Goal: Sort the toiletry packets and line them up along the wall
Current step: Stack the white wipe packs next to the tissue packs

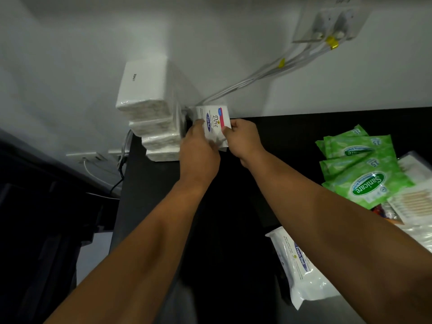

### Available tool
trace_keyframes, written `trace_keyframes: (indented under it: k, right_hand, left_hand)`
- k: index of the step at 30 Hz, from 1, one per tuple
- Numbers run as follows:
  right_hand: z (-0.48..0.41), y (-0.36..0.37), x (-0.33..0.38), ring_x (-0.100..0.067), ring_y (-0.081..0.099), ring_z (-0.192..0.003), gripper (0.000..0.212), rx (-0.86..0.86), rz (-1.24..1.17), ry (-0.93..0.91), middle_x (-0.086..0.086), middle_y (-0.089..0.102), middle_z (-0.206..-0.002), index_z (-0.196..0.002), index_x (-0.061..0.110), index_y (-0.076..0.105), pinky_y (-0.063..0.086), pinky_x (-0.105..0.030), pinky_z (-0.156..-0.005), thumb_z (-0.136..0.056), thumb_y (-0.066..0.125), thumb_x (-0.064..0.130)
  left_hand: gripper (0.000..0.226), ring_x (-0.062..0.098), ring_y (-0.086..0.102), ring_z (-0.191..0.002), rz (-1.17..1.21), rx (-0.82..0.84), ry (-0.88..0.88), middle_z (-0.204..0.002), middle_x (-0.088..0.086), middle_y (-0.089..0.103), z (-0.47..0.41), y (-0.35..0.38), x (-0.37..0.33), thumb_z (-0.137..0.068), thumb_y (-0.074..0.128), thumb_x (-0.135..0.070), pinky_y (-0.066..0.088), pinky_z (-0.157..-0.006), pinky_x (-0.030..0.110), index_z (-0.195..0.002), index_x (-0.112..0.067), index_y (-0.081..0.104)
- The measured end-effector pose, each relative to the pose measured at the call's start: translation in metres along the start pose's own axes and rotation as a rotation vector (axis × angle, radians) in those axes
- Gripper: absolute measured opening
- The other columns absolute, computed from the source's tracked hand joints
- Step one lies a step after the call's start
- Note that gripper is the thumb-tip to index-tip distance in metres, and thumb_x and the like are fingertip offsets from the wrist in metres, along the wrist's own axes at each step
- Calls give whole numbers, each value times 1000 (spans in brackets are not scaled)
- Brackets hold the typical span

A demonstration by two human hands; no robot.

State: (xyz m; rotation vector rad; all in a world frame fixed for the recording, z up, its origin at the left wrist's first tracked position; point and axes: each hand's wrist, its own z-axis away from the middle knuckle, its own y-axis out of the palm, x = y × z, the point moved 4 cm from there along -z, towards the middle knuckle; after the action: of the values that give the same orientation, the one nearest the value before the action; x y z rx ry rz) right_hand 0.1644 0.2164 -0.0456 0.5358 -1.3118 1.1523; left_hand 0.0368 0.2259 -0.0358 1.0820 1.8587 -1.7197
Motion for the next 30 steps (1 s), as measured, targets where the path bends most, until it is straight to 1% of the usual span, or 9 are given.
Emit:
trace_keyframes:
  k: [4,7,11,16,19,21,24,27,30]
  right_hand:
    - [-2,7,-7,-21,65,-107,35,38,-22,20,-9,66,-125,-132,10,60,56,-41,-93,-98,51,7]
    - [-3,7,-4,-23,65,-108,38,63,-48,10,-11,66,-126,-132,10,60,57,-43,-92,-97,47,2]
    - [-2,9,-1,-25,66,-102,40,112,-102,62,-13,67,-121,-131,10,61,60,-42,-83,-95,49,-1]
    - [2,9,2,-23,64,-106,42,149,-56,65,-8,66,-123,-135,13,58,58,-41,-88,-94,58,6]
    - [7,4,4,-21,64,-103,40,132,-40,64,-6,66,-123,-134,10,58,60,-26,-71,-95,53,1]
    - [14,-3,8,-19,63,-103,36,119,13,50,-7,65,-124,-131,7,58,52,-15,-59,-96,50,0]
    - [25,-17,14,-15,59,-105,23,105,88,-4,-8,61,-128,-115,6,62,48,-9,-63,-99,46,2]
    - [37,-35,17,-25,56,-122,32,90,197,-64,-16,57,-134,-129,-9,50,50,-22,-87,-100,44,4]
    - [55,-52,14,-20,50,-131,40,149,253,-98,-11,53,-143,-141,2,45,38,-26,-106,-102,44,8]
  left_hand:
    - [46,34,54,-120,-121,54,10,-133,15,54,-1,8,1,-83,54,3,47,-102,46,-128,-3,54]
    - [58,40,39,-136,-222,137,-2,-148,22,41,-2,15,4,-81,53,2,37,-111,53,-139,0,44]
    - [66,38,29,-145,-289,210,-27,-157,25,27,-5,16,3,-86,55,-4,31,-116,52,-147,3,32]
    - [71,38,22,-148,-345,287,-53,-160,26,17,-7,16,-1,-88,57,-12,29,-118,52,-150,3,25]
    - [69,37,22,-148,-345,287,-45,-160,24,19,-6,11,-7,-88,57,-12,30,-117,51,-149,2,27]
    - [66,37,22,-148,-320,251,-13,-159,24,22,-2,5,-12,-88,56,-9,32,-116,51,-148,3,30]
    - [59,34,26,-147,-247,177,48,-157,23,30,8,-4,-23,-87,53,-2,37,-113,50,-144,2,38]
    - [54,30,35,-144,-173,139,71,-153,18,40,20,-7,-29,-88,52,-3,41,-112,46,-141,-2,45]
    - [43,31,52,-128,-88,132,104,-138,16,54,43,-8,-42,-88,53,-7,48,-104,41,-132,-4,54]
